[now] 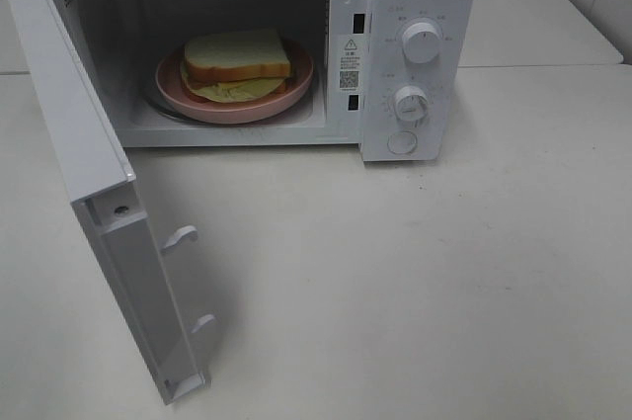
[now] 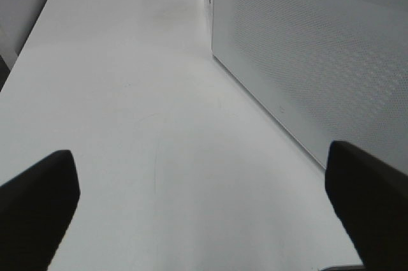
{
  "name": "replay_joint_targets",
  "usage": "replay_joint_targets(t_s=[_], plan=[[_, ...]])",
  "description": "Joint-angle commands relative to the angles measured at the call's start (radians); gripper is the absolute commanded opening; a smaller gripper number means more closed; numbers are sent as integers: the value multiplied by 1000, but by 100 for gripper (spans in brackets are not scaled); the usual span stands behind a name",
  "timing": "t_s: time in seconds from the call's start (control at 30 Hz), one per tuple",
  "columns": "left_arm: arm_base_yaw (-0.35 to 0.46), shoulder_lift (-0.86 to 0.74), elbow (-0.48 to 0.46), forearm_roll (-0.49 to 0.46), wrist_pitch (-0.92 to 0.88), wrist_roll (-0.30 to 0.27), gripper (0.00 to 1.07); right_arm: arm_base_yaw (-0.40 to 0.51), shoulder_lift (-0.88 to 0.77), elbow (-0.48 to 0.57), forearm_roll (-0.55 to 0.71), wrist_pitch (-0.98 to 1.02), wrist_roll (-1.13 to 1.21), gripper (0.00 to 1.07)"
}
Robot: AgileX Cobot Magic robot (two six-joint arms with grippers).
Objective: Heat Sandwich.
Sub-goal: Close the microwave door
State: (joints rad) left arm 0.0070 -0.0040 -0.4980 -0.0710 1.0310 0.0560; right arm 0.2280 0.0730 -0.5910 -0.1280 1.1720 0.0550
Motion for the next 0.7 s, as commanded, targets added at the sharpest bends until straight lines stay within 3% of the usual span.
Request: replay_joint_targets(t_s=[0.03,0.27,0.7], plan=[[1,-27,3,0,-2,0,101,-36,-31,37,2,-26,-3,76],[1,-27,3,0,-2,1,101,-164,-104,65,13,-98,7,76],[1,-27,3,0,-2,1,101,-173,-104,88,32,-135,1,76]])
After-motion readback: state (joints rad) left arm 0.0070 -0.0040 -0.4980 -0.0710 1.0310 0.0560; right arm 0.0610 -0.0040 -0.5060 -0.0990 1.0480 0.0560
